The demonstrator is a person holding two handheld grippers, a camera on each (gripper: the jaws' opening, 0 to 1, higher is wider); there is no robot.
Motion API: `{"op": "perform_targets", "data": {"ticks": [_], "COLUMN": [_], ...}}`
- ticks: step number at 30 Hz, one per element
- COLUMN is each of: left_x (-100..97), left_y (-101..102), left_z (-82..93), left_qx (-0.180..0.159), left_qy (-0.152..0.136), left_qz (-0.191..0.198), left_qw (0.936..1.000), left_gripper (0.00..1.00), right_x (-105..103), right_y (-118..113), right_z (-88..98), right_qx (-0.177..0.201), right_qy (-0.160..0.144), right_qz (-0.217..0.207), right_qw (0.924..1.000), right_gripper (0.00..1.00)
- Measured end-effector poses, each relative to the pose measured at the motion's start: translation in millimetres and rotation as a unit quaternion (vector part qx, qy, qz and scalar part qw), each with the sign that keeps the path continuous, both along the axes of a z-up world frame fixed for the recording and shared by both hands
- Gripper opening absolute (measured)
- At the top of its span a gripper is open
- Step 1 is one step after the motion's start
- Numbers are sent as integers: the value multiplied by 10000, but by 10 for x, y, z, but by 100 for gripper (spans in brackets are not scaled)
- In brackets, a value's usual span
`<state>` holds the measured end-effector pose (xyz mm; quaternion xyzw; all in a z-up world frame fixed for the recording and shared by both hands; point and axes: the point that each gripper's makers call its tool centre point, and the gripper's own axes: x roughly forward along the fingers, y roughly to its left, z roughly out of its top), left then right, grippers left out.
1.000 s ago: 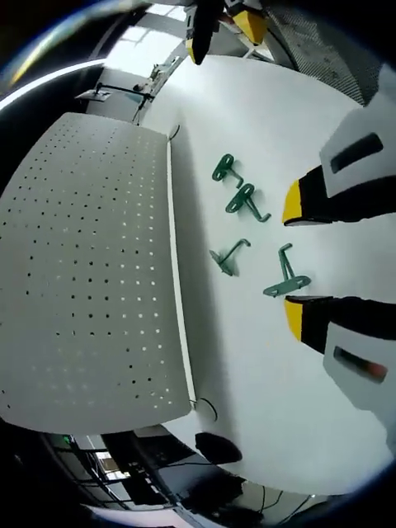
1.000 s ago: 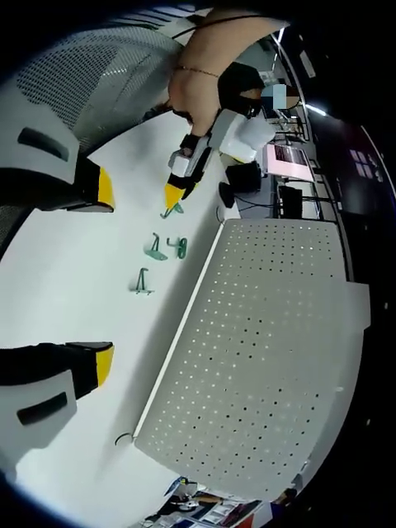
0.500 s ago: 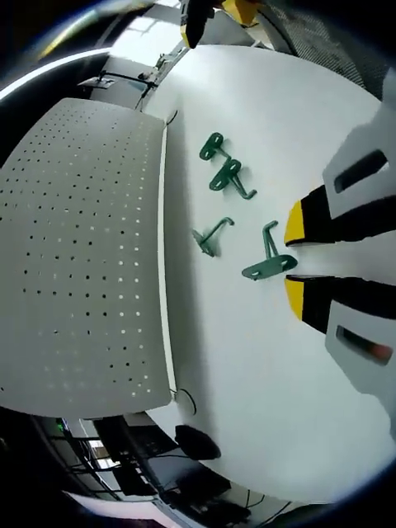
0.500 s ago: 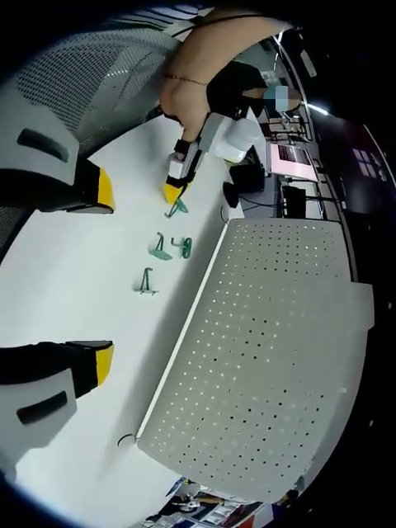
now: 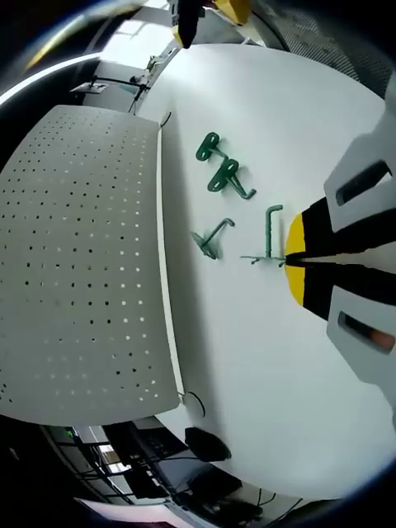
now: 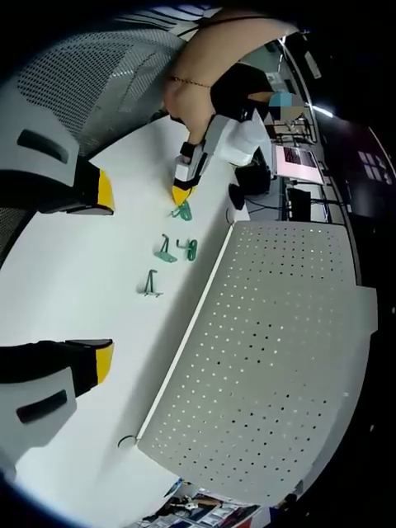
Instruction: Insert the hook assembly into the mounting plate slot until the hook locks in place.
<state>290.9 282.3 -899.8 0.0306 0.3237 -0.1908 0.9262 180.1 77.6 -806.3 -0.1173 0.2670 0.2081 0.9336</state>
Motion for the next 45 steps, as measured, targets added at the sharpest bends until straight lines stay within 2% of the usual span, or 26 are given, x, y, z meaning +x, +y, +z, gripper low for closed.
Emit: {"op": "perform_targets", "data": {"ticks": [10, 20, 23, 25, 31, 36, 39, 43, 45], "left_x": [53, 82, 68, 64, -1, -22, -53, -76, -104], "left_y": [-59, -28, -33, -11, -10, -35, -91, -140, -189], "left_z": [136, 281, 270, 268, 359, 512, 604, 752, 823], "left_qx": [54, -6, 22, -70, -142, -185, -33, -64, -224], "left_qy": [-127, -155, -89, 8, 141, 148, 269, 396, 543], "left_qz": [-190, -174, -234, -140, -117, -216, -544, -701, -751], "left_qw": [9997, 9997, 9997, 9999, 9997, 9995, 9982, 9967, 9954], "left_gripper": [1, 1, 1, 1, 1, 1, 1, 1, 1], "right_x": [-4, -12, -13, -17, -17, -24, -32, 5, 37], "right_y": [15, 32, 39, 45, 57, 103, 156, 299, 391], "right_z": [2, 6, 5, 2, 9, 22, 48, 121, 159], "right_qx": [5, 35, 38, 44, 88, 148, 248, 429, 462], "right_qy": [-3, -3, 0, 15, 22, 34, 67, 112, 91], "right_qz": [39, 78, 100, 116, 136, 231, 327, 543, 671], "right_qw": [10000, 10000, 9999, 9999, 9999, 9996, 9991, 9975, 9966], "right_gripper": [58, 58, 58, 58, 58, 58, 57, 51, 47]}}
